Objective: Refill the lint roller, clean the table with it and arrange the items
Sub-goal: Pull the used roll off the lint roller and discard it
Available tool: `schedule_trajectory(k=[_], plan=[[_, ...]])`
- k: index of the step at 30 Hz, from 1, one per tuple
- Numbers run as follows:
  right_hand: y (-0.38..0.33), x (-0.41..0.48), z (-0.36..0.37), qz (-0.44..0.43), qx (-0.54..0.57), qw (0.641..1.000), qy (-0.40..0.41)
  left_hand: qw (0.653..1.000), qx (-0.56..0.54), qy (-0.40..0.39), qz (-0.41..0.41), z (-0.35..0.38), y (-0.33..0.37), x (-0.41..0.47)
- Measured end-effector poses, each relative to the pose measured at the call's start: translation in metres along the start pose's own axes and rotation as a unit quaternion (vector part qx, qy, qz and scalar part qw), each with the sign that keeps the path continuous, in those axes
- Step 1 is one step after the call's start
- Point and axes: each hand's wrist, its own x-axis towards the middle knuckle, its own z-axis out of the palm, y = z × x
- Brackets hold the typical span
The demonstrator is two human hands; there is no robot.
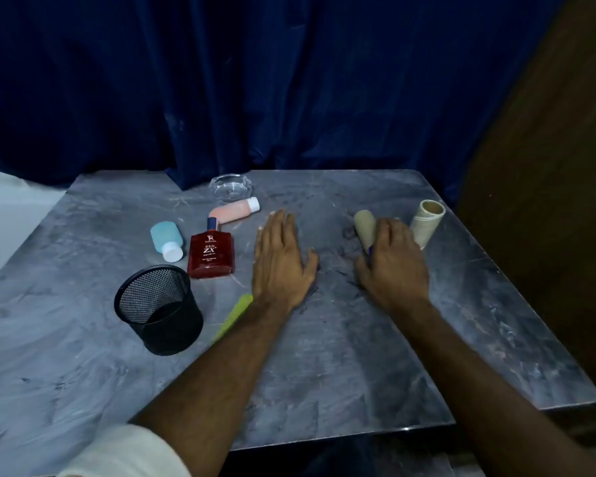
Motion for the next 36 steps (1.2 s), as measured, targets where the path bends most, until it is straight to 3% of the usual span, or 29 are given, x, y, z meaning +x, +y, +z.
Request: schedule_trajectory(k=[7, 14, 21, 23, 26, 29, 36], plan=[[0.024, -0.005, 0.001, 0.066, -0.021, 0.997, -0.025, 0.999, -0.029, -0.028, 0.030, 0.003, 0.010, 0.010], [0.029, -0.003, 0.005, 0.097, 0.035, 0.993, -0.051, 0.993, -0.100, -0.040, 0.057, 0.003, 0.023, 0.014], [0.034, -0.007, 0.006, 0.053, 0.088, 0.995, 0.007, 0.969, -0.249, -0.005, -0.006, 0.004, 0.023, 0.012], [0.034, -0.007, 0.002, 0.015, 0.117, 0.993, 0.031, 0.937, -0.342, -0.003, -0.075, 0.001, 0.027, 0.015], [0.031, -0.006, -0.008, -0.035, 0.142, 0.987, 0.059, 0.850, -0.496, -0.020, -0.173, -0.007, 0.035, 0.024], [0.026, -0.004, -0.019, -0.071, 0.149, 0.984, 0.074, 0.771, -0.596, -0.054, -0.217, -0.016, 0.040, 0.030], [0.014, 0.001, -0.049, -0.134, 0.102, 0.983, 0.076, 0.723, -0.650, -0.027, -0.232, -0.045, 0.051, 0.026]])
